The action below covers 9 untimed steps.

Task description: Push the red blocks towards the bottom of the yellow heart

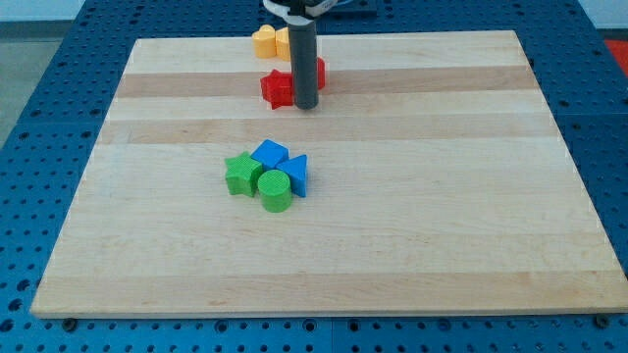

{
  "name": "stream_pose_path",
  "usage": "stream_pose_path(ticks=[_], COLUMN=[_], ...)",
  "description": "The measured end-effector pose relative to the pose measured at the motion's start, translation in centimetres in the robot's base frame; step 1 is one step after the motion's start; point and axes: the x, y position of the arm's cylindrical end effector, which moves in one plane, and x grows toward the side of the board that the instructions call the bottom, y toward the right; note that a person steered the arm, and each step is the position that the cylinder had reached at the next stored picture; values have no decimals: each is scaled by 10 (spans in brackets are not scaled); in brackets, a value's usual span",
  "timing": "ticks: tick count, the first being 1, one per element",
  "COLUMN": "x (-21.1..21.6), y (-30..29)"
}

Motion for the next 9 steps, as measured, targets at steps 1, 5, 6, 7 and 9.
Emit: stream_pose_path(ticks=[1, 5, 6, 7, 9], x=[2, -5, -15, -43, -56], y=[-29, 8, 67, 103, 67])
